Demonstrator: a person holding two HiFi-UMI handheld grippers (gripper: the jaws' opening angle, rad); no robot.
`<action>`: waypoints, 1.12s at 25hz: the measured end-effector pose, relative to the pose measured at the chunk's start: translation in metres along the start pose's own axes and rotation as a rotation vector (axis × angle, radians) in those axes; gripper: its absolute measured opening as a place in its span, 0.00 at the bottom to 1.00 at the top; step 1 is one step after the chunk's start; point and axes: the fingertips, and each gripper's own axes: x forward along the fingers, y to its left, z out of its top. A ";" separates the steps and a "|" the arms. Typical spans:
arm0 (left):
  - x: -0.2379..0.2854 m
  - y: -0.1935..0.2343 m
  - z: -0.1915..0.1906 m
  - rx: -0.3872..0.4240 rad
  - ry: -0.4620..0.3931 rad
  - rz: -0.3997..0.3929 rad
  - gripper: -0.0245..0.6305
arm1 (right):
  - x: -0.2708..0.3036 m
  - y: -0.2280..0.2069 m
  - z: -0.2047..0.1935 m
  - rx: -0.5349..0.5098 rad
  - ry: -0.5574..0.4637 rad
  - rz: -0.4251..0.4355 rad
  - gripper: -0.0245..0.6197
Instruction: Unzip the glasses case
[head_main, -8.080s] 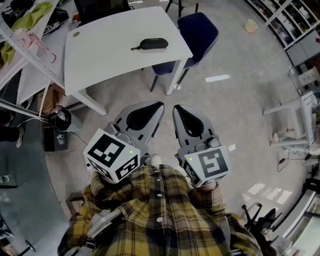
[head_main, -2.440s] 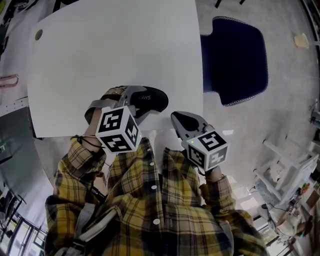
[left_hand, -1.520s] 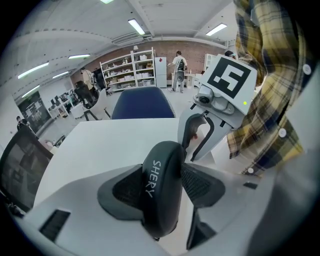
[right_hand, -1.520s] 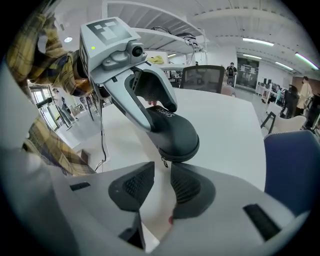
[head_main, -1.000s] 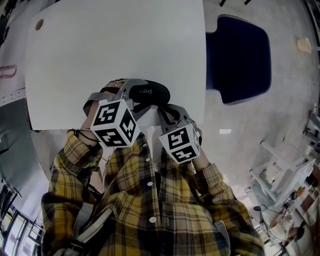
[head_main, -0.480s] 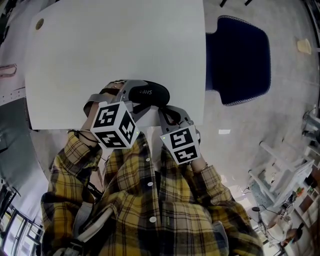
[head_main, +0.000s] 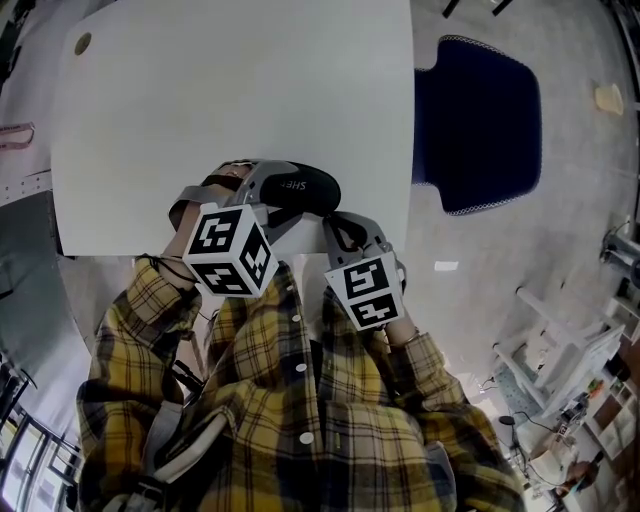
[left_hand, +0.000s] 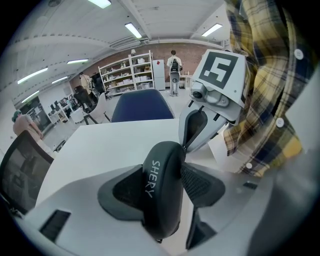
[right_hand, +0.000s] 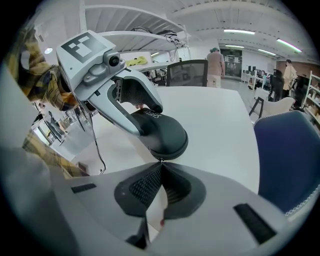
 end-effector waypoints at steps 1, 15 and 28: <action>0.000 0.000 0.000 0.003 -0.002 -0.001 0.40 | -0.001 -0.002 0.000 -0.005 0.004 0.001 0.04; 0.000 0.004 0.001 0.005 -0.018 -0.006 0.40 | 0.000 -0.037 0.013 -0.228 0.084 0.113 0.04; 0.001 0.005 0.001 0.004 -0.022 0.000 0.40 | 0.017 -0.048 0.025 -0.478 0.201 0.341 0.04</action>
